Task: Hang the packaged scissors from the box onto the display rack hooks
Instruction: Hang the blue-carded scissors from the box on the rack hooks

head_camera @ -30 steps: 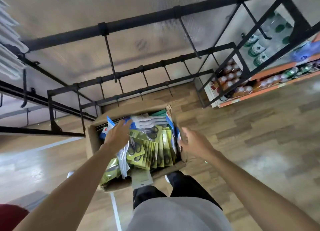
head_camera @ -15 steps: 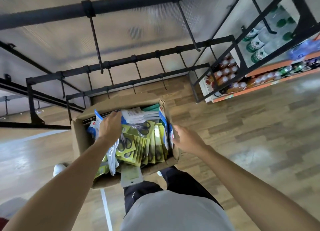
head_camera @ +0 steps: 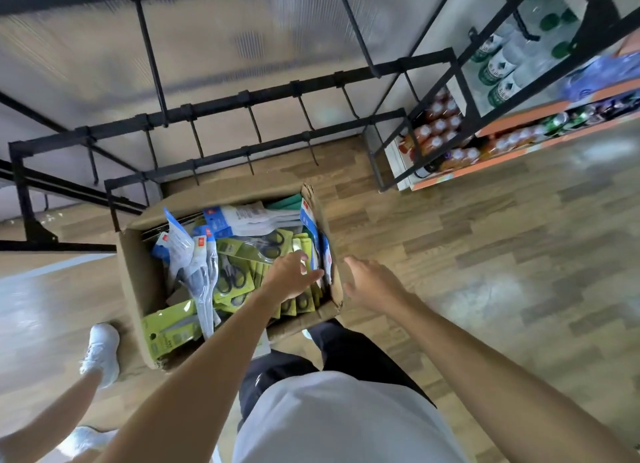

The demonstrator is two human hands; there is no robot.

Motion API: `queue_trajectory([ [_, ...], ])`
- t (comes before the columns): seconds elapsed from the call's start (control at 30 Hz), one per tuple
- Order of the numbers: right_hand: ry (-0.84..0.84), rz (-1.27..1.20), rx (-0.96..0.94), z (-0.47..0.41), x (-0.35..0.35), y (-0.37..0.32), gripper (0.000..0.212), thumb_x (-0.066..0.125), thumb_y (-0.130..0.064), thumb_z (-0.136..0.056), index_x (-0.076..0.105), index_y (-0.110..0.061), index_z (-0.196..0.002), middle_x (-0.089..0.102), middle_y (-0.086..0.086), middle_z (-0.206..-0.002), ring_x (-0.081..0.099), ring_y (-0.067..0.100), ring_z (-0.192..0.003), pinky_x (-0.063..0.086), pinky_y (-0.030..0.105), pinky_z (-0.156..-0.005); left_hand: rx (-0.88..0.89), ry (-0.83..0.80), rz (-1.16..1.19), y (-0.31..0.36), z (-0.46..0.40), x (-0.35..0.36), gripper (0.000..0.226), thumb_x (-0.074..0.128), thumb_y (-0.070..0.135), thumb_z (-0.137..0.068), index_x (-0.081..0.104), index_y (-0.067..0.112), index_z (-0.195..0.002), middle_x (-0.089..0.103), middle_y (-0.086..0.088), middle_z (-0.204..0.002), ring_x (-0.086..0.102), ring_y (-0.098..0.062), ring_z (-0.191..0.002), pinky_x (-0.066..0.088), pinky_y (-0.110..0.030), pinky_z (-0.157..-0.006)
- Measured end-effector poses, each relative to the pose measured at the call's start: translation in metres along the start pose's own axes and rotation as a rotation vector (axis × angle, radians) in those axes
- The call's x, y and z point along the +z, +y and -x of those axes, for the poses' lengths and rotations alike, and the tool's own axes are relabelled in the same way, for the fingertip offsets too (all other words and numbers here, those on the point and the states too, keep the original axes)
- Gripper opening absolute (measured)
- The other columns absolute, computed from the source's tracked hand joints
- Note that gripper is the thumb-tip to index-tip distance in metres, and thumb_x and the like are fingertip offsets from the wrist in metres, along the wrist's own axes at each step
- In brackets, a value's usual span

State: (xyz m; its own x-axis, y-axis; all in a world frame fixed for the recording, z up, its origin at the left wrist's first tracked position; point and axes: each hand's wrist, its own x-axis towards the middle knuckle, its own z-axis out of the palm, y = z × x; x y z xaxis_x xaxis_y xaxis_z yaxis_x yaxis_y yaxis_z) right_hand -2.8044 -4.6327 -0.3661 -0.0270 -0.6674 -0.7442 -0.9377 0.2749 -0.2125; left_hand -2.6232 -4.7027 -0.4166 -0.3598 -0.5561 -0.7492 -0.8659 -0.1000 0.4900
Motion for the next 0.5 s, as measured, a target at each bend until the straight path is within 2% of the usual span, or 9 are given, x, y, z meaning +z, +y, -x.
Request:
queue_trajectory([
  [0.07, -0.013, 0.006, -0.006, 0.004, 0.002, 0.004, 0.056, 0.049, -0.027, -0.098, 0.034, -0.011, -0.15, 0.053, 0.014, -0.142, 0.049, 0.032, -0.13, 0.043, 0.043, -0.105, -0.046, 0.029, 0.029, 0.0, -0.007, 0.005, 0.039, 0.06, 0.037, -0.096, 0.059, 0.013, -0.127, 0.068, -0.005, -0.117, 0.063, -0.024, -0.106, 0.049, -0.033, -0.086],
  [0.1, -0.025, 0.009, -0.01, 0.006, 0.002, 0.006, 0.058, 0.049, -0.026, -0.098, 0.033, -0.011, -0.151, 0.051, 0.014, -0.144, 0.047, 0.033, -0.132, 0.041, 0.043, -0.106, -0.069, 0.059, 0.048, -0.001, -0.008, 0.007, 0.03, 0.057, 0.028, -0.097, 0.063, 0.01, -0.119, 0.069, -0.01, -0.111, 0.065, -0.027, -0.102, 0.051, -0.034, -0.081],
  [0.2, -0.035, 0.036, -0.042, 0.011, 0.003, 0.009, 0.06, 0.049, -0.025, -0.098, 0.029, -0.01, -0.153, 0.049, 0.014, -0.146, 0.044, 0.032, -0.134, 0.039, 0.041, -0.107, -0.133, 0.144, 0.192, -0.01, -0.009, 0.013, 0.019, 0.051, 0.012, -0.094, 0.064, 0.003, -0.084, 0.071, -0.015, -0.082, 0.07, -0.03, -0.078, 0.053, -0.035, -0.059],
  [0.27, -0.041, 0.04, -0.053, 0.01, 0.003, 0.009, 0.06, 0.05, -0.025, -0.097, 0.031, -0.011, -0.152, 0.051, 0.014, -0.144, 0.046, 0.032, -0.131, 0.041, 0.04, -0.104, -0.173, 0.168, 0.216, -0.018, 0.002, 0.014, 0.015, 0.053, 0.013, -0.095, 0.059, 0.009, -0.082, 0.066, -0.01, -0.074, 0.064, -0.024, -0.065, 0.045, -0.026, -0.048],
  [0.37, 0.005, 0.025, -0.107, 0.001, 0.001, 0.004, 0.064, 0.054, -0.021, -0.093, 0.03, -0.019, -0.153, 0.056, 0.011, -0.14, 0.054, 0.032, -0.124, 0.046, 0.039, -0.097, -0.218, 0.221, 0.304, -0.035, 0.022, 0.011, 0.012, 0.052, 0.015, -0.098, 0.064, 0.014, -0.096, 0.071, -0.01, -0.08, 0.07, -0.028, -0.07, 0.05, -0.029, -0.05],
  [0.43, 0.062, -0.014, -0.157, -0.009, -0.005, -0.003, 0.066, 0.051, -0.011, -0.095, 0.028, -0.027, -0.155, 0.056, 0.006, -0.141, 0.057, 0.03, -0.12, 0.048, 0.038, -0.092, -0.254, 0.269, 0.345, -0.055, 0.034, 0.005, 0.012, 0.053, 0.016, -0.098, 0.065, 0.016, -0.096, 0.073, -0.009, -0.08, 0.073, -0.024, -0.071, 0.057, -0.031, -0.053],
  [0.5, 0.126, -0.039, -0.209, -0.021, -0.011, -0.01, 0.061, 0.045, -0.002, -0.097, 0.036, -0.027, -0.152, 0.056, 0.004, -0.141, 0.058, 0.027, -0.12, 0.049, 0.037, -0.091, -0.262, 0.31, 0.377, -0.079, 0.045, 0.0, 0.011, 0.055, 0.017, -0.097, 0.065, 0.015, -0.097, 0.074, -0.009, -0.08, 0.073, -0.022, -0.072, 0.061, -0.039, -0.061],
])
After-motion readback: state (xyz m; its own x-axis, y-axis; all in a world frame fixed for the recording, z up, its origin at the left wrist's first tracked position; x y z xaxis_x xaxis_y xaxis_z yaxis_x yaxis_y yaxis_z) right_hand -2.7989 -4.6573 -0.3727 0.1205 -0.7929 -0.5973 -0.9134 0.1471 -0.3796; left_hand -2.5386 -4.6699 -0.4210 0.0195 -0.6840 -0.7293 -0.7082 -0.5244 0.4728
